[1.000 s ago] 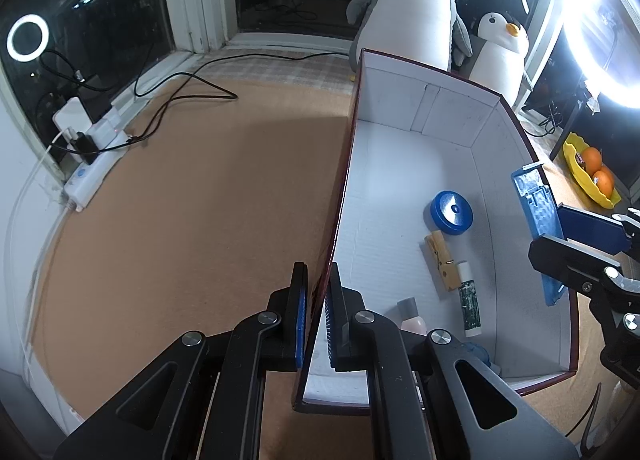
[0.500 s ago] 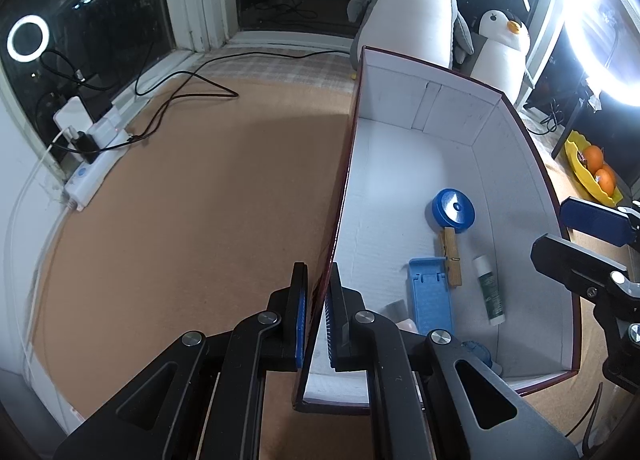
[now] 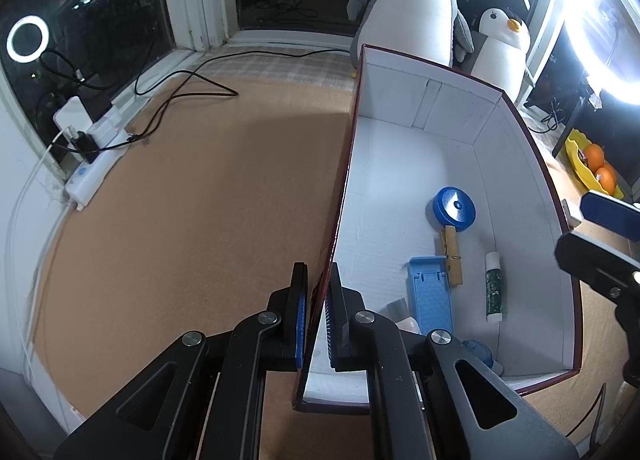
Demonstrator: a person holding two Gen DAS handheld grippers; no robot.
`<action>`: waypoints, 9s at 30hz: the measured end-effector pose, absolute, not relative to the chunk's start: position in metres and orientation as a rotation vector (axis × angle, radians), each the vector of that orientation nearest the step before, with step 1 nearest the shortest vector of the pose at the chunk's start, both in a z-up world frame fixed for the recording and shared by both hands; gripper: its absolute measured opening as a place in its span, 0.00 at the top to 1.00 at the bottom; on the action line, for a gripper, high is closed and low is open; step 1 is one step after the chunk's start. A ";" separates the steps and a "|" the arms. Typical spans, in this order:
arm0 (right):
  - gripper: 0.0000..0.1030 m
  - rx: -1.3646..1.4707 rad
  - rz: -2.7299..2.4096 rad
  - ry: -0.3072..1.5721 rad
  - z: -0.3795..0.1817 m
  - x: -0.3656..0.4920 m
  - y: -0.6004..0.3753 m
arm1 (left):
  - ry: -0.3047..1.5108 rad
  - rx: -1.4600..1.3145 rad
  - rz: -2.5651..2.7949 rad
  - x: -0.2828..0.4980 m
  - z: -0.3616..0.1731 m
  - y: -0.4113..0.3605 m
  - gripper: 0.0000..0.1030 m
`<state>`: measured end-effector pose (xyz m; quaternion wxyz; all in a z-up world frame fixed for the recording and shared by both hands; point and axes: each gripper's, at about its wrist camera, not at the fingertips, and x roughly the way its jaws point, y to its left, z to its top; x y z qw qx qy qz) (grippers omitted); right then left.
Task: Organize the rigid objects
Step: 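Lift the phone stand over the box and release it with the right gripper, then withdraw the open right gripper from the box toward the lighter, then close the right gripper on the patterned lighter, then lift the lighter over the box and release it with the right gripper, then move the open right gripper to the white charger plug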
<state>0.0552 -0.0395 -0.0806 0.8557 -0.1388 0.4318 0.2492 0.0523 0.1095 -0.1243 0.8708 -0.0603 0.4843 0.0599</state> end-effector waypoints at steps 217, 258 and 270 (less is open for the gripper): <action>0.54 -0.152 0.447 0.932 -0.074 0.075 -0.091 | 1.020 -0.101 0.131 0.056 -0.123 0.110 0.93; 0.54 0.033 0.076 1.046 -0.135 0.134 -0.305 | 1.076 -0.018 0.197 0.064 -0.130 0.098 0.92; 0.38 0.026 0.097 1.120 -0.160 0.193 -0.296 | 1.081 -0.013 0.215 0.065 -0.131 0.096 0.92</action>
